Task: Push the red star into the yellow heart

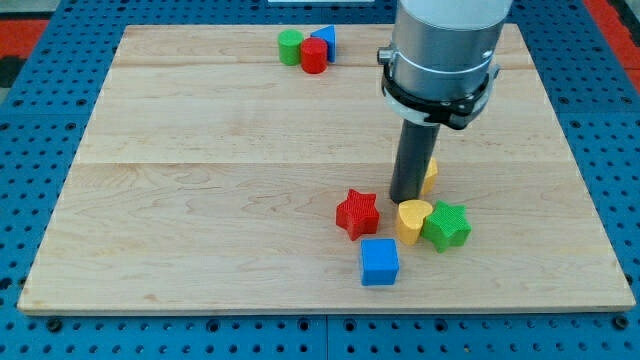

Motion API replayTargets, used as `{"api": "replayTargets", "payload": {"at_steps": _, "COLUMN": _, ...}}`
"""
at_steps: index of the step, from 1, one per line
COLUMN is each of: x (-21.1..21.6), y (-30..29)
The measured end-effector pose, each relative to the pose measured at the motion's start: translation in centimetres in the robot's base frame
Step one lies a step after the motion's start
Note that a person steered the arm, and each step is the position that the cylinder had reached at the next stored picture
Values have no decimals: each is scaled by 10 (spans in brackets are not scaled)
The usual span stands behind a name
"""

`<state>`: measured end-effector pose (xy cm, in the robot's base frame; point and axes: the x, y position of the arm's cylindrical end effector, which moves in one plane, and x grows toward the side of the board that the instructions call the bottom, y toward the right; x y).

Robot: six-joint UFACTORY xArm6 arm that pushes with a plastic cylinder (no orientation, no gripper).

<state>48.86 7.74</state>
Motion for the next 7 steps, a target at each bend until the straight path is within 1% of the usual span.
{"api": "replayTargets", "payload": {"at_steps": 1, "x": -29, "y": -42}}
{"api": "replayTargets", "payload": {"at_steps": 2, "x": -7, "y": -71}}
{"api": "replayTargets", "payload": {"at_steps": 3, "x": 15, "y": -83}}
{"api": "replayTargets", "payload": {"at_steps": 5, "x": 16, "y": -48}}
{"api": "replayTargets", "payload": {"at_steps": 6, "x": 23, "y": -102}}
{"api": "replayTargets", "payload": {"at_steps": 7, "x": 94, "y": -106}}
